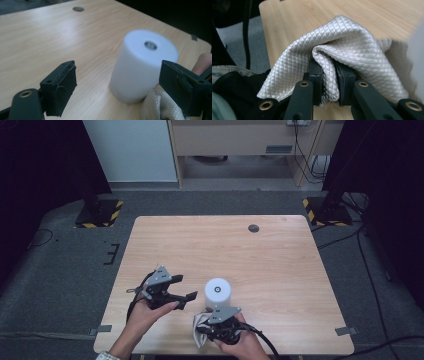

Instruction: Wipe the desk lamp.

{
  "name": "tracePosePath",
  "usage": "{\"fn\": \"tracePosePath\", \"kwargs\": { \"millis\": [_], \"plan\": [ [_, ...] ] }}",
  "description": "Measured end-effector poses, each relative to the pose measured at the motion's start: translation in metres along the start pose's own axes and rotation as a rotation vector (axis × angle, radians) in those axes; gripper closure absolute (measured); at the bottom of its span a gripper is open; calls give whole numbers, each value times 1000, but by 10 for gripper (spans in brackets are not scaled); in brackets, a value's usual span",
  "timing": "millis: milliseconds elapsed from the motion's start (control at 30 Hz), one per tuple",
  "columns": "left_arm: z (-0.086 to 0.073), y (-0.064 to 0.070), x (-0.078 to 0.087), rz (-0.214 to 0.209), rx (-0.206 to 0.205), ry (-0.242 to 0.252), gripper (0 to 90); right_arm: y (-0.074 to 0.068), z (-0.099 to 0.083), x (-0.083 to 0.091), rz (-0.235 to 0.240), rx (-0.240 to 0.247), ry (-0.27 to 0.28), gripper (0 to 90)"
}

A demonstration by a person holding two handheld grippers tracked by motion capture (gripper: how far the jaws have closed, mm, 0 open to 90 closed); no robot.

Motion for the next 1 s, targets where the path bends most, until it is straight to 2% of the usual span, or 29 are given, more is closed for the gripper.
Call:
{"fn": "tracePosePath", "kwargs": {
  "millis": [100, 167, 267, 333, 467, 600, 767, 1000],
  "plan": [
    [-20, -5, 9, 33, 8, -20, 142, -10, -1, -16, -12, 28, -17, 769],
    [-30, -8, 14, 53, 7, -37, 149, -11, -1, -25, -33, 39, -26, 768],
    [-37, -10, 23, 78, 2, -43, 155, -10, 2, -38, -66, 46, -25, 759],
    [-42, -10, 29, 87, 6, -45, 162, -8, 5, -44, -77, 24, -18, 746],
    [-52, -11, 31, 121, -17, -82, 167, -6, 6, -54, -98, 21, -16, 690],
    [-59, -9, 31, 136, -42, -112, 168, -7, 7, -54, -119, 31, -13, 595],
    [-59, -5, 30, 130, -49, -110, 150, -10, 9, -46, -127, 28, -8, 440],
    [-61, -4, 30, 138, -46, -117, 115, -9, 14, -27, -136, 39, 2, 330]
  ]
}}
Point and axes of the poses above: each handheld gripper's, and its own axes: x roughly backward along the jaws, z roughly out of its top, y roughly to its right, the point moved 10 cm from there along -x, roughly forward along the jaws, and after that the axes turned 3 degrees about -x, right-handed, at the moved point
